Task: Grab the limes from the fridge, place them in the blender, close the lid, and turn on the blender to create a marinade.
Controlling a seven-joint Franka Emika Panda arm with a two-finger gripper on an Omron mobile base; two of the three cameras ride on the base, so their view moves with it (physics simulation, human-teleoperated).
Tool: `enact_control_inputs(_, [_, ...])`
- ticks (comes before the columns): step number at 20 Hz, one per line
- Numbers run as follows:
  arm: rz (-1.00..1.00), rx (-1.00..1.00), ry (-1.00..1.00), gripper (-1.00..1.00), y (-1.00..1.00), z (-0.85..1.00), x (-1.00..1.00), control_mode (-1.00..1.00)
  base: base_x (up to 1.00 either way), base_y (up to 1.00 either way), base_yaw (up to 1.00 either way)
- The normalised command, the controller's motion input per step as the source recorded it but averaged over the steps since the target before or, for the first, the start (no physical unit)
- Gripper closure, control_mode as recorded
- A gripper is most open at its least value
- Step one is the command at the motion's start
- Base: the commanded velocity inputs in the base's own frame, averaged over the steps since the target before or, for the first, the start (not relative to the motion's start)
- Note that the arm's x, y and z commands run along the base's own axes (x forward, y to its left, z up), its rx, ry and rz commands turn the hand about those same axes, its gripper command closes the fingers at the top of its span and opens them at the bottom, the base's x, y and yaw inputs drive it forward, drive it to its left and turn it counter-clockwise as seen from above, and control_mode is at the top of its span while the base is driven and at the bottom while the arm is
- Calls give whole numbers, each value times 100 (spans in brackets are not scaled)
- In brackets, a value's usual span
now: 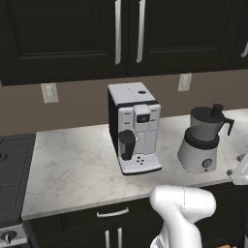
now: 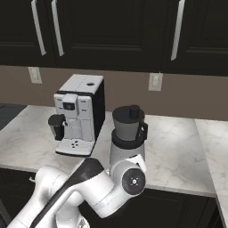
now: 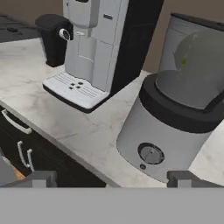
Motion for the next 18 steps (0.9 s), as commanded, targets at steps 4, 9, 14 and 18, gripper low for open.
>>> enact_control_inputs(4, [36,0,-4,-100,-12,-26,-12,-100,0,0,0])
enact_control_inputs(9, [15,0,-9,-100,0,-27,3,-100,0,0,0])
enact_control_inputs(14, [0,0,-6,100,0,-12,3,-100,0,0,0])
enact_control_inputs(18, [0,0,0,100,8,-19,0,-100,0,0,0])
